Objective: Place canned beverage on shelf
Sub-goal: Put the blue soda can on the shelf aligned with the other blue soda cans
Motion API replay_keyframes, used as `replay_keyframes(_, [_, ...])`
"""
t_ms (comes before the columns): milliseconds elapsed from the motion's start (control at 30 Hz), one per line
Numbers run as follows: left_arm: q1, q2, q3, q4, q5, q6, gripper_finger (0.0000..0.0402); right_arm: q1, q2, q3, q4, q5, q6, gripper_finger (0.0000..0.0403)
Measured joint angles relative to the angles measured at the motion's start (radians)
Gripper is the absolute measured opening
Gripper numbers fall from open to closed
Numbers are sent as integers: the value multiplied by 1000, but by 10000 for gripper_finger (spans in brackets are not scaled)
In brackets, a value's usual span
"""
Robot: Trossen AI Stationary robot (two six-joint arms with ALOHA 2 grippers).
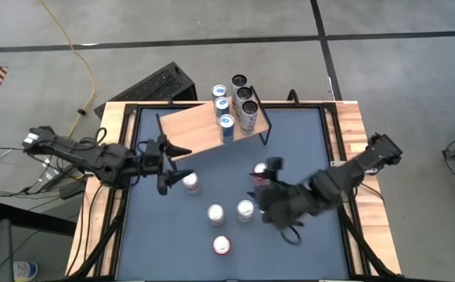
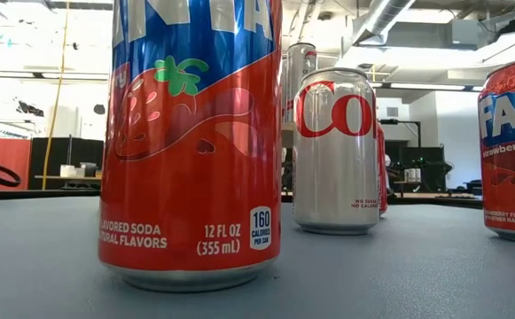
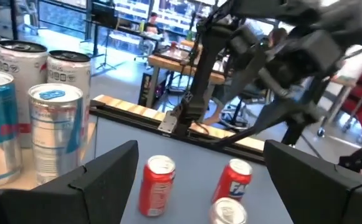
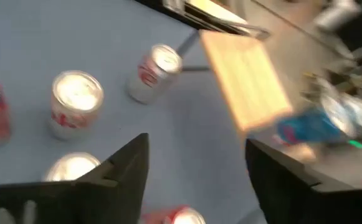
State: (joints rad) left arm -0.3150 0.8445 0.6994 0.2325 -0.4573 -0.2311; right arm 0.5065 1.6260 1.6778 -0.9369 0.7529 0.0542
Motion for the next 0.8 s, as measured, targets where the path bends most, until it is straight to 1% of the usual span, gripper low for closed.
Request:
replay_keyframes(67, [-54,0,0,19,-41,1,333,-65,0,-26,98,-118,-91,209])
replay_keyframes(100, [-78,0,0,25,-58,1,333,-94,0,-36,133,-158,-124,186])
replay_keyframes(133, [-100,0,0,28,-78,2,333,-124,0,-44,160,-175,-147,161])
replay_keyframes(267, [-180,1,0,28,-134,2,333,-224,-2,-99,248,-178,-200,49])
replay_keyframes(300, [-196,4,0,29,-148,2,333,-244,-1,-112,259,-179,-213,26])
replay_keyframes(333, [-210,8,0,29,-162,2,333,-259,-1,-127,279,-179,-226,14])
replay_keyframes(400, [-238,14,0,26,-188,2,333,-286,-1,-164,348,-180,-236,12])
replay_keyframes(500, [-267,35,0,29,-253,1,333,-321,-2,-226,424,-218,-244,7])
replay_keyframes(567, [-280,49,0,27,-283,1,333,-342,0,-262,482,-224,-265,2])
replay_keyframes(700, [-284,75,0,33,-292,-3,333,-383,-1,-311,590,-217,-278,1])
replay_keyframes(800, [-284,91,0,55,-292,-18,333,-418,0,-325,607,-219,-284,0])
